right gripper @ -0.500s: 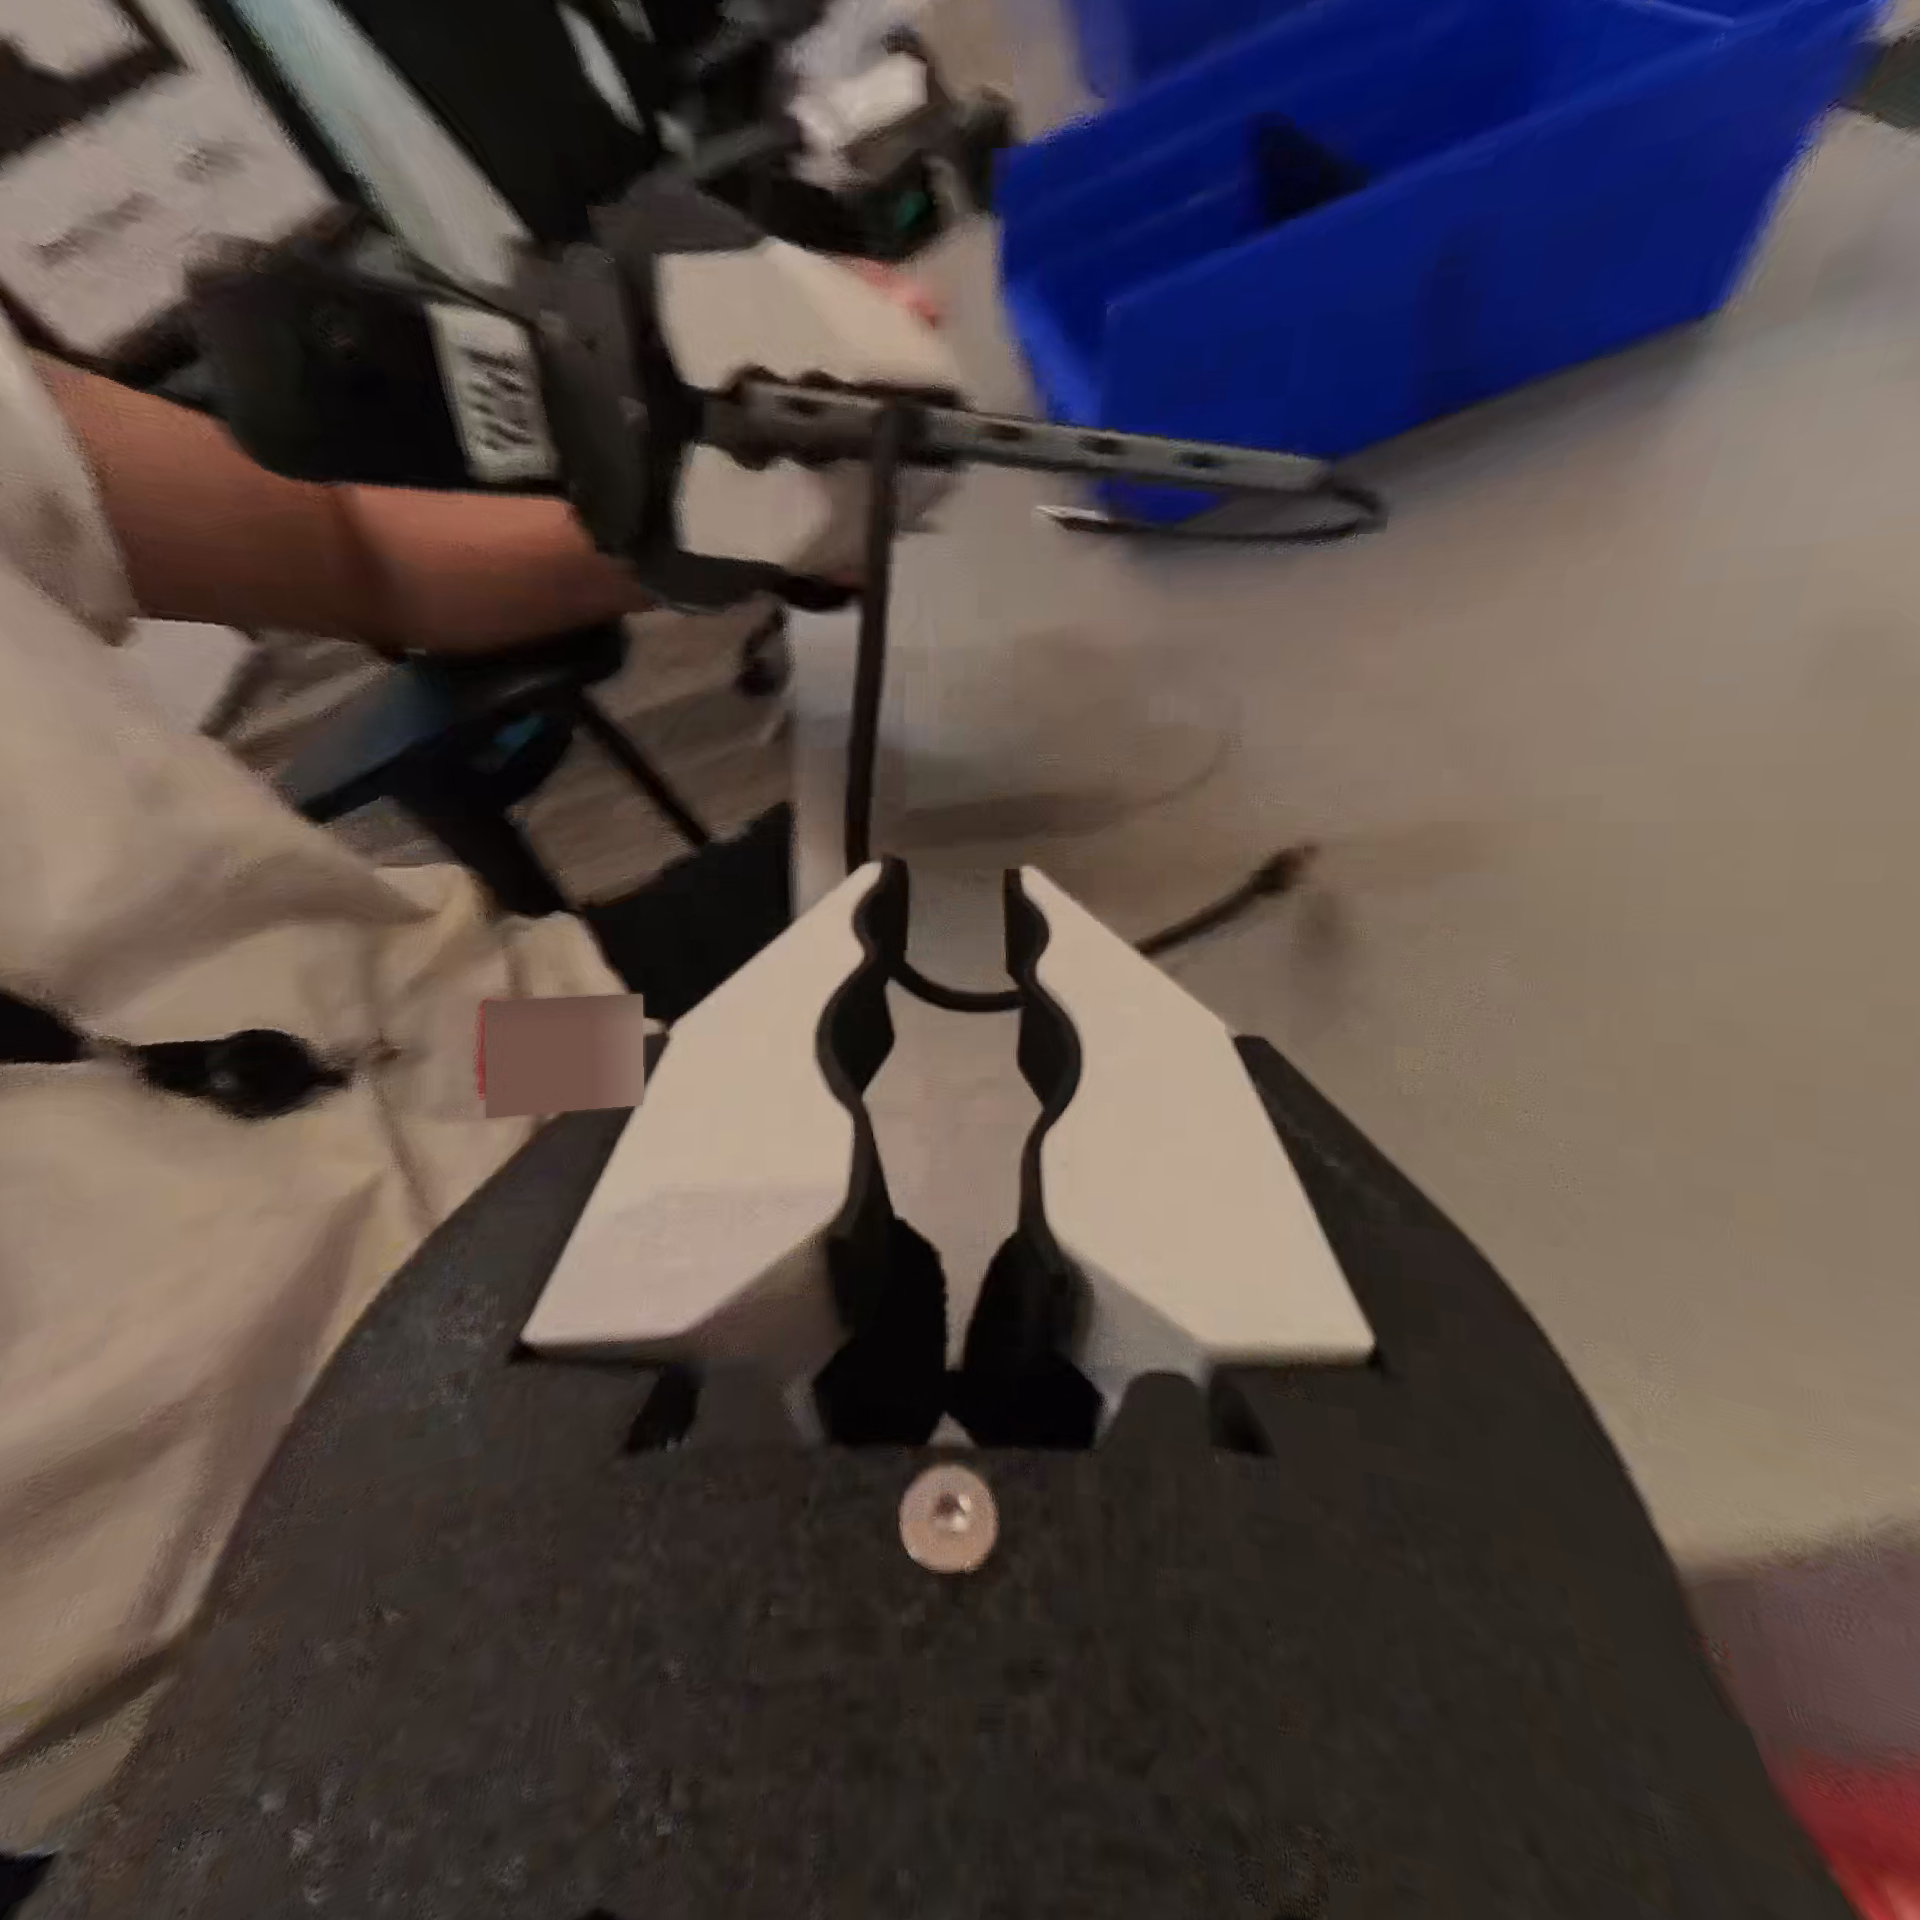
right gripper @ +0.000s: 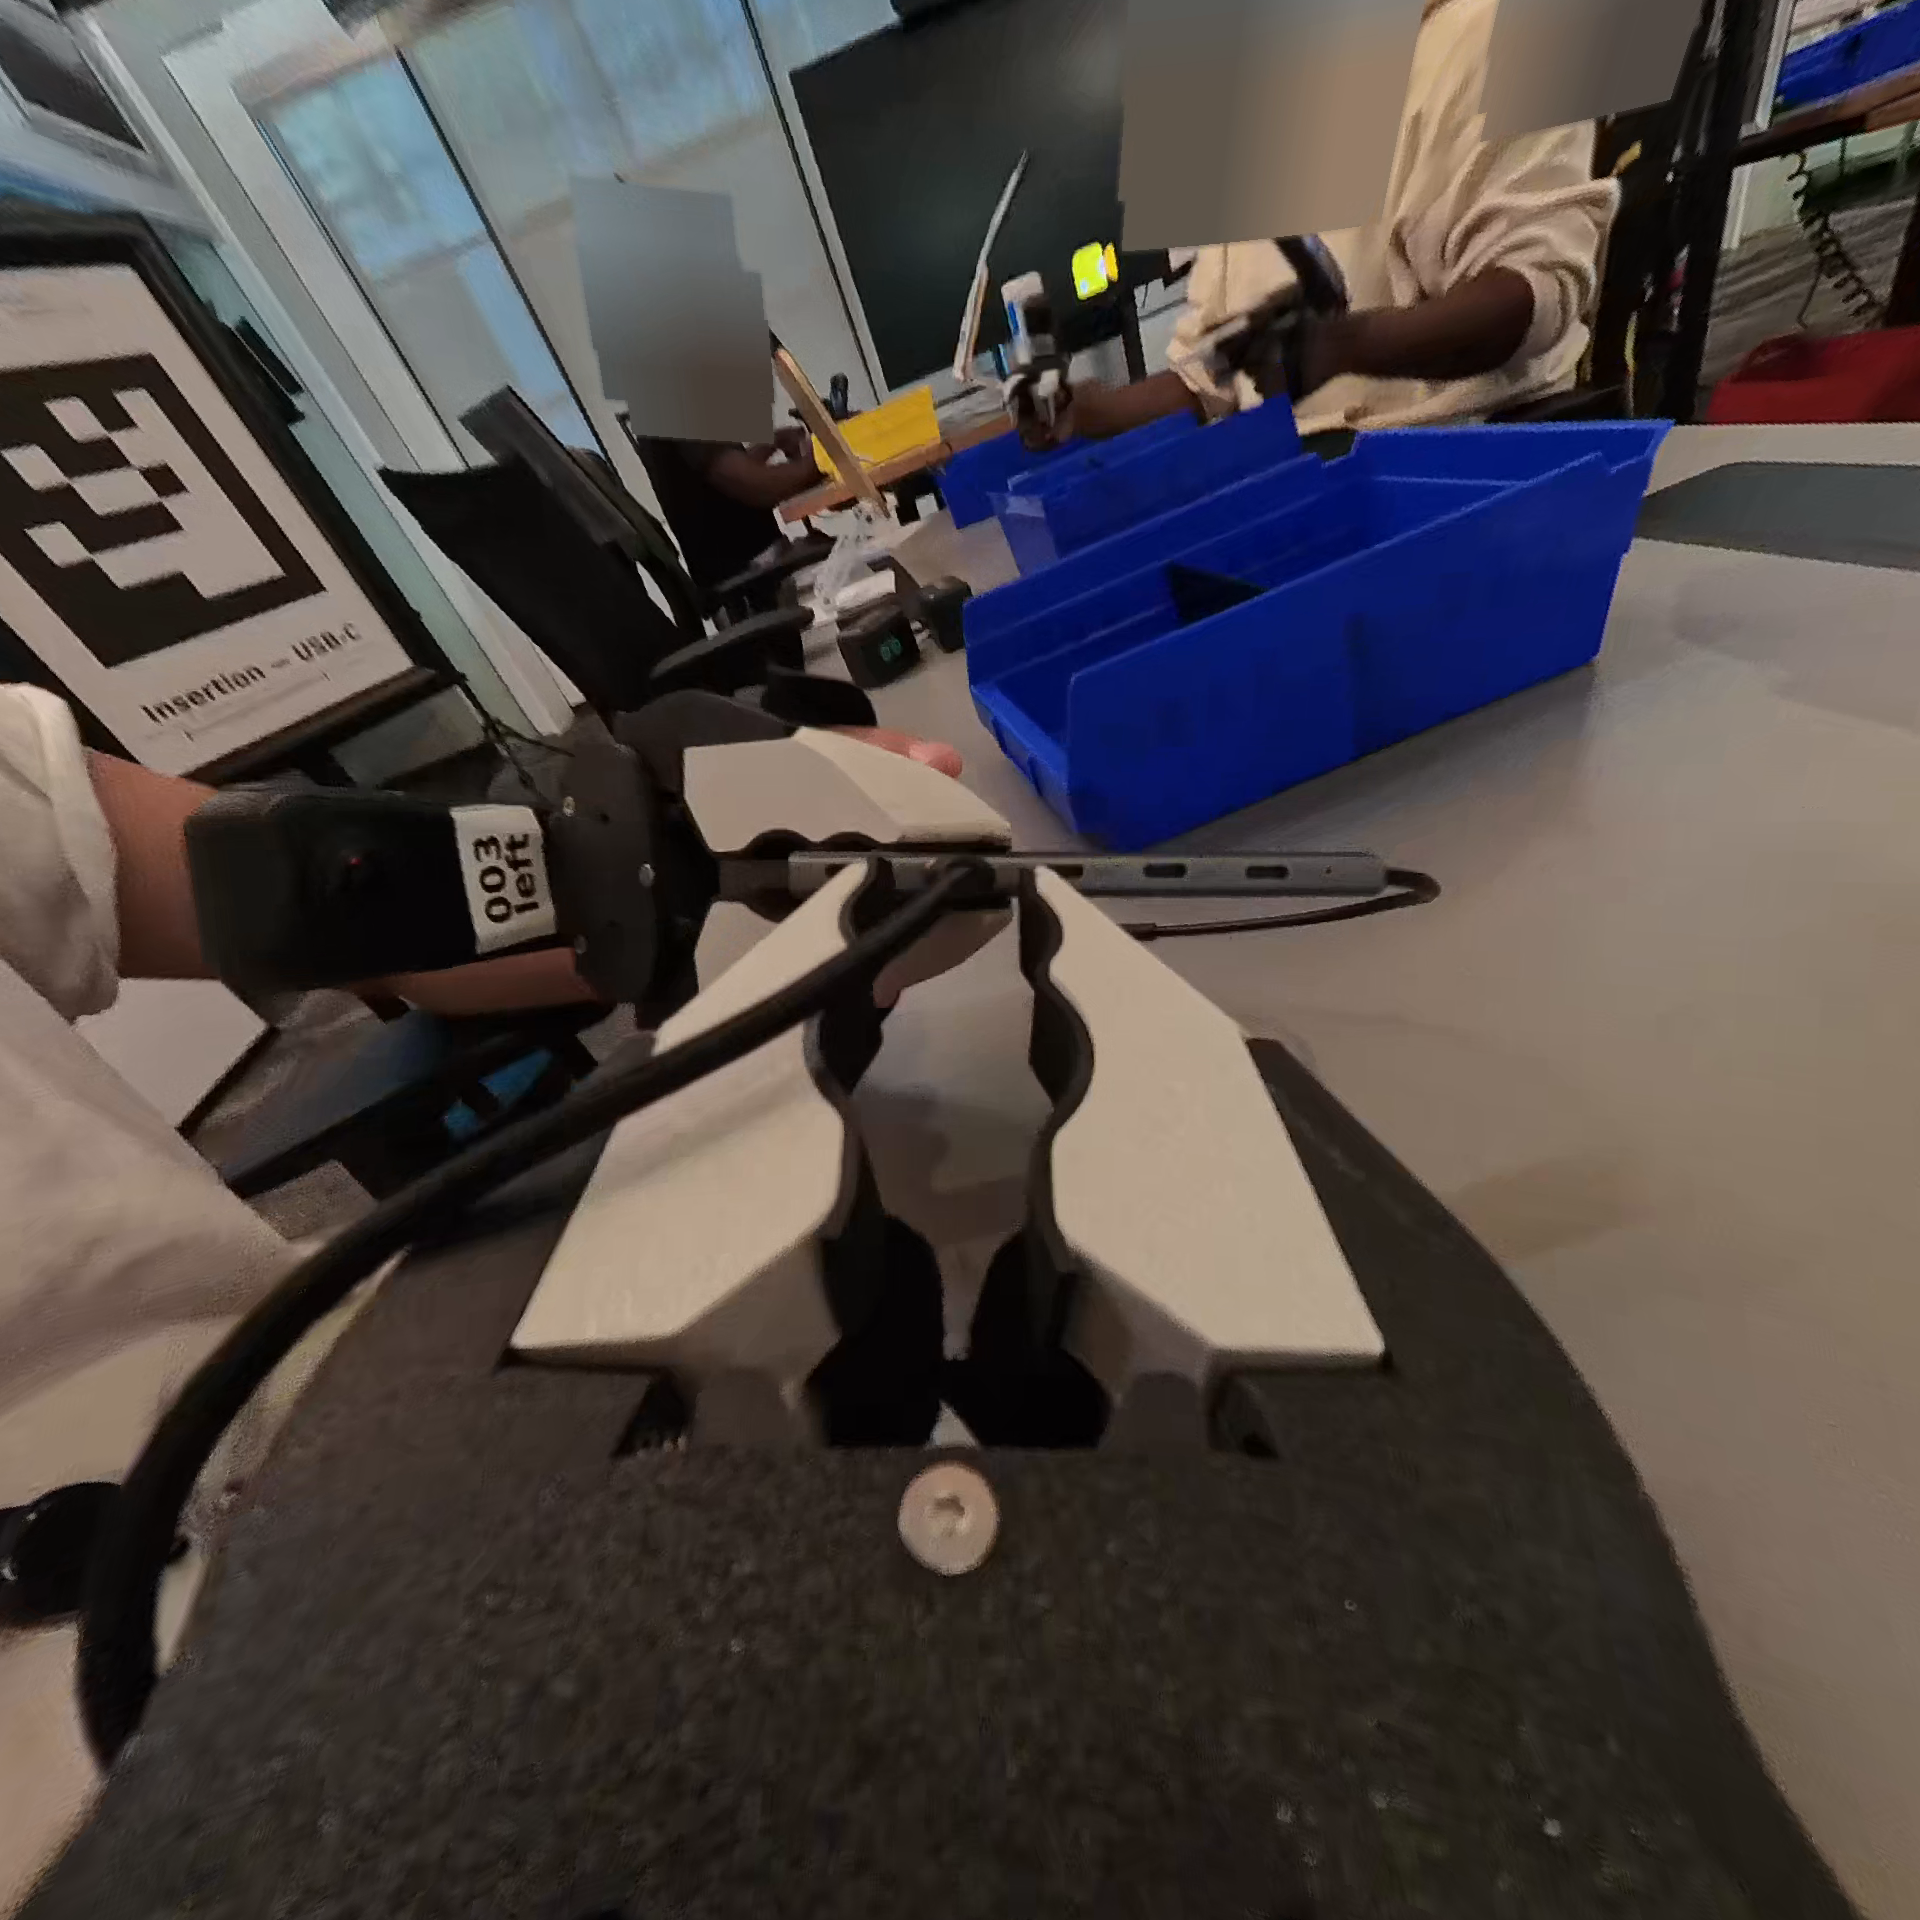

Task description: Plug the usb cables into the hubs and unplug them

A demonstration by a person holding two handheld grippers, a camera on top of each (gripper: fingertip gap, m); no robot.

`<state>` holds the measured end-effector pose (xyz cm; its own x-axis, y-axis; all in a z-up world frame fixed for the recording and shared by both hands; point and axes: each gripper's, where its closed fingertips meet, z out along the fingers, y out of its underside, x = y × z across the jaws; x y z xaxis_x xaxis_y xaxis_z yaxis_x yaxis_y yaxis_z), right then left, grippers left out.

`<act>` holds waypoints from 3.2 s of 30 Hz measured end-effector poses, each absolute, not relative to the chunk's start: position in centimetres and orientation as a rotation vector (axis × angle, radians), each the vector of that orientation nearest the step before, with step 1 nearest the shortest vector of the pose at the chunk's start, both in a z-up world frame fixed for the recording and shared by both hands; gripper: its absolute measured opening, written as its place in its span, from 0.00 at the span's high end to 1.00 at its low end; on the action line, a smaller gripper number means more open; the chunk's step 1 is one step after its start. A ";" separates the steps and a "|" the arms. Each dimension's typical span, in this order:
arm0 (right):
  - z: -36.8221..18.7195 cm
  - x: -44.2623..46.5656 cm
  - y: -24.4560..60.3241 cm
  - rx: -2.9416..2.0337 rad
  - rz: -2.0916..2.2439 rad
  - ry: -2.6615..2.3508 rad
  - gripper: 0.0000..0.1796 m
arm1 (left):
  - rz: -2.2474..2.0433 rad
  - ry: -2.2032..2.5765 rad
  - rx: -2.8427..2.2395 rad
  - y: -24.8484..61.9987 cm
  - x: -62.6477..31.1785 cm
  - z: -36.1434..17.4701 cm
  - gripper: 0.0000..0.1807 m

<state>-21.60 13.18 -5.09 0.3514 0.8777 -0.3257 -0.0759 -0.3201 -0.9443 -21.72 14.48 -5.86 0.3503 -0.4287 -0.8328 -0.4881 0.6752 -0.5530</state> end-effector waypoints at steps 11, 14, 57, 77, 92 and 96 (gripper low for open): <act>-5.3 -21.7 12.1 -1.624 1.117 -0.903 0.94 | -0.070 1.323 -0.890 13.3 -21.4 -6.2 0.94; -5.2 -21.8 11.6 -1.621 1.145 -0.929 0.94 | -0.104 1.337 -0.885 12.7 -21.6 -6.0 0.94; -8.0 -23.0 12.9 -1.729 0.557 -0.914 0.94 | 0.254 1.296 -1.127 15.8 -22.1 -9.0 0.94; -3.5 -16.7 15.2 -1.698 1.083 -0.524 0.96 | 0.235 1.118 -1.243 19.8 -28.0 -6.1 0.94; -2.4 -11.0 17.7 -1.559 -0.136 -0.649 0.86 | 0.195 1.245 -1.298 19.5 -26.4 -9.8 0.94; -1.8 -10.7 17.5 -1.486 -0.363 -0.685 0.87 | 0.218 1.274 -1.279 19.2 -26.1 -10.2 0.94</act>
